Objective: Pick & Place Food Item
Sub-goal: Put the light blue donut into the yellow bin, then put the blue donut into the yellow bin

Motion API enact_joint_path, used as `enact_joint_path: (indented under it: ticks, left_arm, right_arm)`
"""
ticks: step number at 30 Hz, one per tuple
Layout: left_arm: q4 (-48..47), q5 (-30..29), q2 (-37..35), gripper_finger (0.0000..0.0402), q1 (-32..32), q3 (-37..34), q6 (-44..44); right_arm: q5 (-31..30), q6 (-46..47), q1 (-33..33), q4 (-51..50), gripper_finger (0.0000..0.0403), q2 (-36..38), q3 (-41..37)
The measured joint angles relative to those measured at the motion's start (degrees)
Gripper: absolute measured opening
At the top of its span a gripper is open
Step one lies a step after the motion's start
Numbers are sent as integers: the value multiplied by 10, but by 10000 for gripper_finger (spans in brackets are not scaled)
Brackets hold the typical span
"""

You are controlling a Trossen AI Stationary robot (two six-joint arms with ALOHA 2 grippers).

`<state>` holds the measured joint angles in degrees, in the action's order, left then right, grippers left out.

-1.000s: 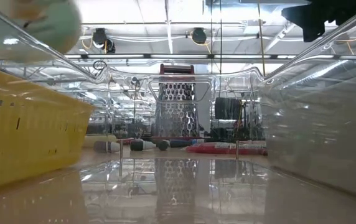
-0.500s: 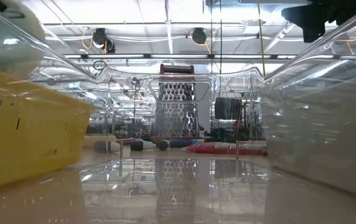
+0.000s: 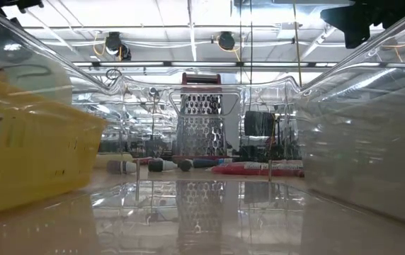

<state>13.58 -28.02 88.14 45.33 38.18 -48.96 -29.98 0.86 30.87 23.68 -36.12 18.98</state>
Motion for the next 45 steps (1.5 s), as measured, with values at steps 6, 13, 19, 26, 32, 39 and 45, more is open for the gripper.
enact_joint_path:
  ticks: [6,13,19,26,32,39,45]
  left_arm:
    - [0,3,0,142,-3,0,6]
    - [-1,9,-9,195,-3,0,36]
    - [-4,2,-21,208,-13,0,39]
    - [12,-27,-60,209,-16,0,130]
    - [-46,-199,-136,209,-4,1,221]
    - [-167,-284,-193,209,-73,-53,81]
    - [-210,-264,-228,209,-184,-101,-38]
  right_arm:
    - [0,0,0,0,226,0,0]
    - [0,0,0,-4,226,0,0]
    - [0,2,0,-4,227,0,0]
    - [0,4,0,-4,227,0,0]
    - [0,4,0,-4,226,0,0]
    - [1,2,0,-8,226,-5,0]
    - [0,0,0,-9,226,-6,0]
